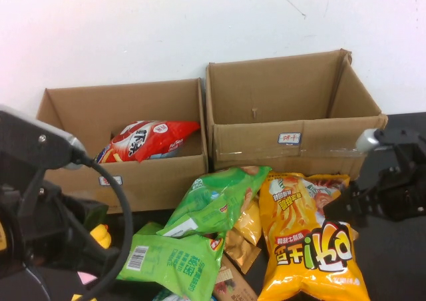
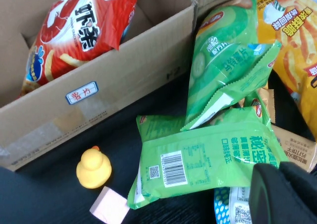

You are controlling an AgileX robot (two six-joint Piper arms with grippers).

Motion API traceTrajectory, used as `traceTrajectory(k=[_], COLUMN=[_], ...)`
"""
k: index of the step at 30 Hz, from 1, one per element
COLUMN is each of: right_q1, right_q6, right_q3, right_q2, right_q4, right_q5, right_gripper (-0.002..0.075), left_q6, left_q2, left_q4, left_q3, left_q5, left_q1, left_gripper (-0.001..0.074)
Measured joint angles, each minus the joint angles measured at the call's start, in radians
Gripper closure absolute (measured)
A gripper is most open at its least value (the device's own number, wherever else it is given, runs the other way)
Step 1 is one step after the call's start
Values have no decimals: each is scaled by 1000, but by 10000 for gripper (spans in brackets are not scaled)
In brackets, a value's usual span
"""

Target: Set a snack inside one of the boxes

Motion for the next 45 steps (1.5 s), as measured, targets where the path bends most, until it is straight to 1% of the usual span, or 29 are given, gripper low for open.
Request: traceTrajectory(k=[5,9,13,15,17,18,21,23,24,29,34,37,40,45], right_q1=[0,0,0,0,0,0,0,-2,-4,-25,-47,-61,-76,-81], right_q6=[-44,-104,-121,-121,-105,-92,-79,-74,-69,41,150,208,260,318], right_q3=[-20,-60,-94,-105,-109,-109,-111,-113,-115,-119,-119,-117,-111,-110], right_q2=[131,232,315,343,356,358,358,358,358,355,309,247,168,-7], right_q4=[118,211,297,316,326,328,330,332,328,242,75,-48,-144,-234], right_q5=[-37,48,117,124,126,132,166,201,216,240,244,244,243,273], right_gripper=[38,35,34,53,104,144,298,382,391,391,392,412,413,413], left_q6=[0,0,0,0,0,0,0,0,0,0,0,-6,-18,-22], left_q2=[-3,-3,-3,-3,-3,-3,-3,-3,-3,-3,-3,-8,-18,-67], left_q4=[-4,-4,-4,-4,-4,-4,-4,-4,-4,-4,-4,-4,-4,16], left_q3=[11,13,13,13,13,13,13,13,13,13,13,13,1,-23], left_q5=[-32,-74,-83,-85,-89,-91,-103,-118,-126,-179,-238,-265,-284,-311], left_q1=[0,0,0,0,0,0,0,0,0,0,0,0,0,0], left_gripper=[736,736,736,736,736,736,736,736,736,736,736,736,736,736])
